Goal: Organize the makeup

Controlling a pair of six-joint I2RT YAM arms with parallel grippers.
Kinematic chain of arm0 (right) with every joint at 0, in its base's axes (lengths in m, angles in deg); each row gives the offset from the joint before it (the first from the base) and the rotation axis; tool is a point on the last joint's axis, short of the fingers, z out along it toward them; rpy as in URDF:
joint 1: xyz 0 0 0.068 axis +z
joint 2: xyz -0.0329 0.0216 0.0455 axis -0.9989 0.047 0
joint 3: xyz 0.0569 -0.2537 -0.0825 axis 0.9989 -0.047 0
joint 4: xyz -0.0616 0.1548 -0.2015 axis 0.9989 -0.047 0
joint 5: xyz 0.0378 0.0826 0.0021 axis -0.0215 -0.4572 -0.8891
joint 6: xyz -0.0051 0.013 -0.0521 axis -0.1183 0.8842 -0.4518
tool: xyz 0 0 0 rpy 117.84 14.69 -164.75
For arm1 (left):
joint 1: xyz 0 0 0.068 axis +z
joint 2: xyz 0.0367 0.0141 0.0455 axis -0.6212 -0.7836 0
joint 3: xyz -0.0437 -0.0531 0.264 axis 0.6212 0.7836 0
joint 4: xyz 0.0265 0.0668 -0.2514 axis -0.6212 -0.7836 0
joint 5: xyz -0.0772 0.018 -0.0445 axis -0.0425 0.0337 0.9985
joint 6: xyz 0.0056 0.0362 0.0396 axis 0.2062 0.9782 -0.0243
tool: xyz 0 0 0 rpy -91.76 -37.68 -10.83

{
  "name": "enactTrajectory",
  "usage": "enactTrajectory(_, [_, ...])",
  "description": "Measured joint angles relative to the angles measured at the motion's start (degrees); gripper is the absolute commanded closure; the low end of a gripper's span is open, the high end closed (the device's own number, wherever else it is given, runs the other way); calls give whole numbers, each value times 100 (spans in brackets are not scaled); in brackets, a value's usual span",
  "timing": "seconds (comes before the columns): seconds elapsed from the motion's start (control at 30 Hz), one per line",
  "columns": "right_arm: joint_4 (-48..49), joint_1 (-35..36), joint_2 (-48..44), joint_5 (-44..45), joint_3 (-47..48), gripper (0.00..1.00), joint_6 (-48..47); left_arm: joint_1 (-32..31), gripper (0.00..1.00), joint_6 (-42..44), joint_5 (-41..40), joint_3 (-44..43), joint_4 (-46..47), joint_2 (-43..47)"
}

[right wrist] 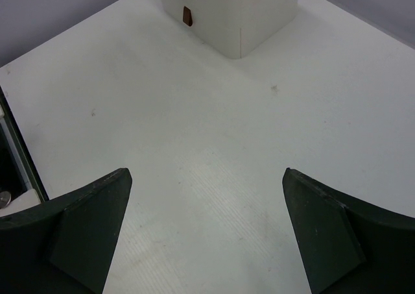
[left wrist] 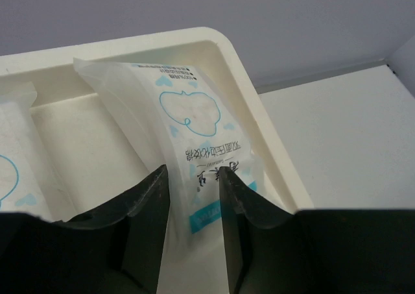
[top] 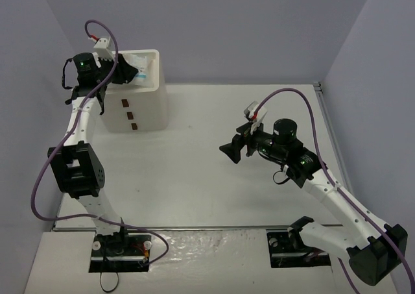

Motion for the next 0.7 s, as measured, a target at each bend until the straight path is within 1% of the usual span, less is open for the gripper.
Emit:
enactTrajectory(0.03, [-2,0,0,9,0,0,0,6,39,2,-26,31,8,13])
enactTrajectory(0.1, [-16,0,0,33,0,0,0,14,28,20,-107,144,-1,72])
enactTrajectory(0.27, [-136,0,-9,204,3,0,-4,31,11,67,-411,282,-82,279])
enactTrajectory(0.37, [-276,0,-68,430,32,0,-8,36,5,80,-643,287,-129,535])
enactTrajectory(0.5, [-489,0,-225,898,202,0,-5,44,3,79,-979,287,-275,1167])
enactTrajectory(0.63, [-764,2,-490,1712,435,0,88,50,3,90,-1508,364,-949,2256])
enactTrajectory(0.7, [-918,2,-648,2275,538,0,227,51,3,129,-1816,524,-1255,2950])
